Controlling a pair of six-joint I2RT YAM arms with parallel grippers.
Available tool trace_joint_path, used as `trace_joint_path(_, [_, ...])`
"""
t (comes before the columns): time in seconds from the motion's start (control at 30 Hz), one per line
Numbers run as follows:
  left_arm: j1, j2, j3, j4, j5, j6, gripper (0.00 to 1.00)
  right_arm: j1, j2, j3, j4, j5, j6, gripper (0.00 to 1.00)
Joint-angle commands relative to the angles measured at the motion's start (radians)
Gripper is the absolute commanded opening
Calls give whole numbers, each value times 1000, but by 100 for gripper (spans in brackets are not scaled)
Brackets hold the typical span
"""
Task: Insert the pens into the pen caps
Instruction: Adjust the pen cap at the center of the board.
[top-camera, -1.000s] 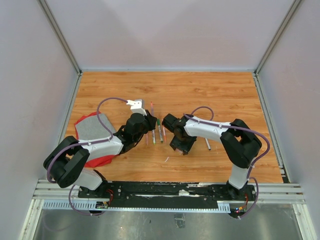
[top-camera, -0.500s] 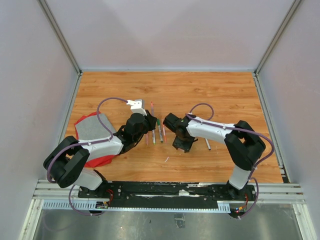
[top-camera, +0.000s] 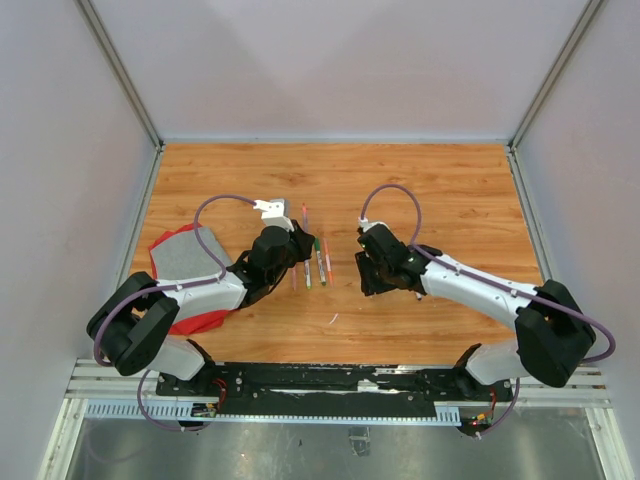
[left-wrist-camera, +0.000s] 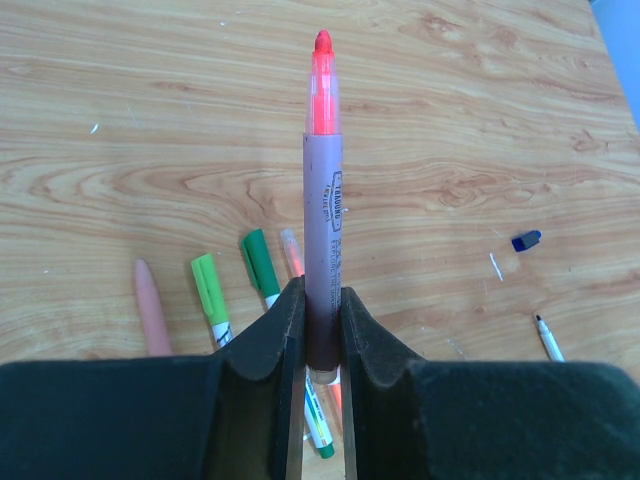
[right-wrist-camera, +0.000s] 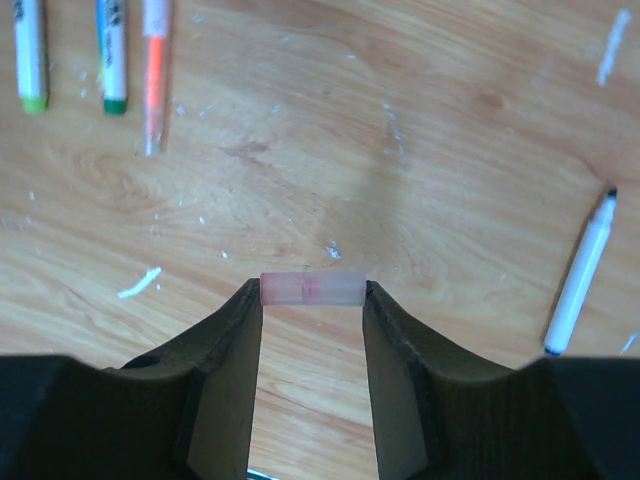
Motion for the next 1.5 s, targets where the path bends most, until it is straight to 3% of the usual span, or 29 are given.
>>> trace_joint_path(0.0, [4, -1, 3, 29, -3, 4, 0, -9, -1, -7, 63, -153, -387, 21])
trace_joint_path(0.17, [4, 1, 3, 30, -6, 6, 1, -7, 73, 27, 7, -229, -496, 19])
trace_joint_path(0.8, [4, 6, 5, 30, -9, 5, 1, 68, 306, 165, -132, -112, -632, 23])
trace_joint_path(1.1, [4, 3, 4, 30, -8, 7, 1, 88, 349, 175, -141, -81, -622, 48])
trace_joint_path(1.3, [4, 4, 4, 29, -9, 7, 1, 95, 236, 167, -95, -87, -591, 64])
trace_joint_path(1.47, [4, 2, 4, 27, -10, 7, 1, 95, 108, 117, 15, -75, -500, 70])
